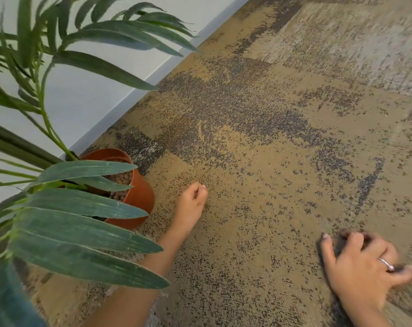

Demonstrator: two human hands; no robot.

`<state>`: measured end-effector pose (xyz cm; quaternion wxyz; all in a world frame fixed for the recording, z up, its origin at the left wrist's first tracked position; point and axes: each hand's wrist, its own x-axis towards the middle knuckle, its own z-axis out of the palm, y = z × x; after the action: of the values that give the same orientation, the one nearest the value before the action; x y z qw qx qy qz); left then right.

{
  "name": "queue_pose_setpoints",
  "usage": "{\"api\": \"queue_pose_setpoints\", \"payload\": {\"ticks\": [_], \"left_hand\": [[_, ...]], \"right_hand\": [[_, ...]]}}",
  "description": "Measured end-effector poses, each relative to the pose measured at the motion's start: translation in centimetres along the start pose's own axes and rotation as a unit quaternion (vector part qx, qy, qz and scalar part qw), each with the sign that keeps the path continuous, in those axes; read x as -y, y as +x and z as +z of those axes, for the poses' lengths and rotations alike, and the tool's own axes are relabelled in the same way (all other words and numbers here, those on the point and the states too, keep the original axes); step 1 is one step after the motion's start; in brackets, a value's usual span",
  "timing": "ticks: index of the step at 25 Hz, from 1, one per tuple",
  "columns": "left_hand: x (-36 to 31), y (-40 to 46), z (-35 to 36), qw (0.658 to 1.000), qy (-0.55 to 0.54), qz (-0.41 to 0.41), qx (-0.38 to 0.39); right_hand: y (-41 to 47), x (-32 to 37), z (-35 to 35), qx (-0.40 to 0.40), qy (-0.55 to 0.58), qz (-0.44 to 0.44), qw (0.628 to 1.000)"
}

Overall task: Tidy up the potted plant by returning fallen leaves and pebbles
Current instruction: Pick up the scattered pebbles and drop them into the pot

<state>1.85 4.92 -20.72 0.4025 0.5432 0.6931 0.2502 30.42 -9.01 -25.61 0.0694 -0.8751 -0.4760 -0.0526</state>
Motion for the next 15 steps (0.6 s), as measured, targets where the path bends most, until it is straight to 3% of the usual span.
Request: {"api": "queue_pose_setpoints", "payload": {"ticks": [1, 3, 5, 12, 15], "left_hand": [[-0.7, -0.9, 0.3, 0.981, -0.177, -0.072, 0.025], [-2.3, -2.8, 0.7, 0.875, -0.450, -0.172, 0.052], [-2.8, -4.3, 1.0, 0.804, -0.560, -0.194, 0.049], [-1.0, -7.7, -0.4, 0.741, -0.631, -0.222, 0.052], [-0.2, -8.2, -1.1, 0.750, -0.612, -0.239, 0.075]], "right_hand": [[0.1, 0.0, -0.1, 0.008, 0.000, 0.000, 1.000], [0.2, -0.2, -0.3, 0.027, -0.008, -0.002, 1.000], [0.3, -0.8, -1.0, 0.056, -0.013, -0.005, 0.998], [-3.2, -3.1, -3.0, 0.251, 0.022, -0.078, 0.965], [-4.0, -3.7, -3.6, 0.318, 0.039, -0.065, 0.945]]}}
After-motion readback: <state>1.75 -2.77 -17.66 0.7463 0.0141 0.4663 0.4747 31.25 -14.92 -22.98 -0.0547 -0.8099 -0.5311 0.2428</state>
